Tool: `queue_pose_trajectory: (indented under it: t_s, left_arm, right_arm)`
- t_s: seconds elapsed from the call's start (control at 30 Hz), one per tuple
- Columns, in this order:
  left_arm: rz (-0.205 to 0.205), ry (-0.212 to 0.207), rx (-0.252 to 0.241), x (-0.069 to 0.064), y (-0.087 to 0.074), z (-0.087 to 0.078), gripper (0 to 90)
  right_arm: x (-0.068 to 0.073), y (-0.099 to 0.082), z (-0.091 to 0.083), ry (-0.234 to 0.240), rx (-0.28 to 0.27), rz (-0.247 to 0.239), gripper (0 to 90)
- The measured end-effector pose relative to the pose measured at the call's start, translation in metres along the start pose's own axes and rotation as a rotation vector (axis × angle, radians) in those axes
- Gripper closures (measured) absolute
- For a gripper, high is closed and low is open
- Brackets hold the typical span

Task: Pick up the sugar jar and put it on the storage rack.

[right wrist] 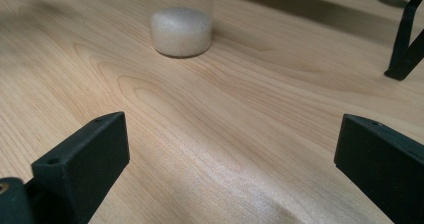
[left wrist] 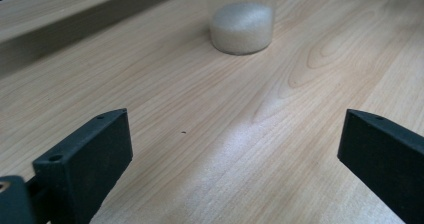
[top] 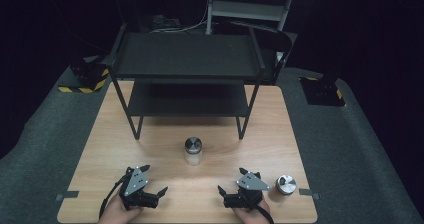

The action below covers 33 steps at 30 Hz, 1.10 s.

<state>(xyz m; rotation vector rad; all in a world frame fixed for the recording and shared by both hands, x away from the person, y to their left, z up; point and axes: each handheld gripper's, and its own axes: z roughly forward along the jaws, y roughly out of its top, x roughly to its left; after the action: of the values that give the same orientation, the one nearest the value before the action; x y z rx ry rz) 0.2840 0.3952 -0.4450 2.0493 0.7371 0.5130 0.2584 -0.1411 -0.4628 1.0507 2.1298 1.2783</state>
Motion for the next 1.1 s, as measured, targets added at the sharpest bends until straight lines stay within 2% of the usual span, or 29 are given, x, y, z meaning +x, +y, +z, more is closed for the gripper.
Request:
queue_pose_trajectory:
  t_s: [0.17, 0.23, 0.33, 0.4, 0.5, 0.6, 0.73, 0.83, 1.1]
  left_arm:
    - [-0.032, 0.001, 0.018, 0.0032, 0.0012, -0.0014, 1.3]
    - [-0.029, -0.011, 0.022, 0.0049, 0.0014, -0.0019, 1.2]
    - [-0.002, -0.017, 0.034, 0.0031, 0.0036, -0.0009, 1.1]
    - [0.006, -0.013, 0.037, 0.0015, 0.0042, -0.0007, 1.1]
    - [0.011, -0.012, 0.031, -0.0012, 0.0035, -0.0007, 1.1]
    - [0.018, -0.015, 0.035, -0.0015, 0.0043, -0.0002, 1.1]
    - [0.006, -0.018, 0.027, -0.0016, 0.0027, -0.0017, 1.1]
    - [0.010, -0.018, 0.030, -0.0018, 0.0032, -0.0015, 1.1]
    - [-0.022, -0.027, 0.015, 0.0028, 0.0004, -0.0028, 1.1]
  right_arm:
    - [-0.0048, 0.0000, 0.0001, 0.004, 0.001, 0.044, 0.6]
    - [-0.0042, -0.0005, -0.0003, 0.001, -0.001, 0.040, 0.4]
    - [-0.0028, 0.0003, -0.0009, -0.008, 0.007, 0.034, 0.2]
    - [-0.0038, -0.0002, -0.0016, -0.004, 0.006, 0.033, 0.1]
    - [-0.0038, -0.0019, -0.0029, -0.018, -0.001, 0.054, 0.1]
    - [-0.0050, 0.0000, -0.0018, -0.010, 0.010, 0.051, 0.0]
    - [-0.0067, 0.0014, -0.0011, 0.005, 0.017, 0.040, 0.0]
    - [-0.0057, 0.0023, -0.0008, 0.003, 0.022, 0.036, 0.1]
    - [-0.0050, 0.0014, -0.0010, -0.004, 0.017, 0.042, 0.0]
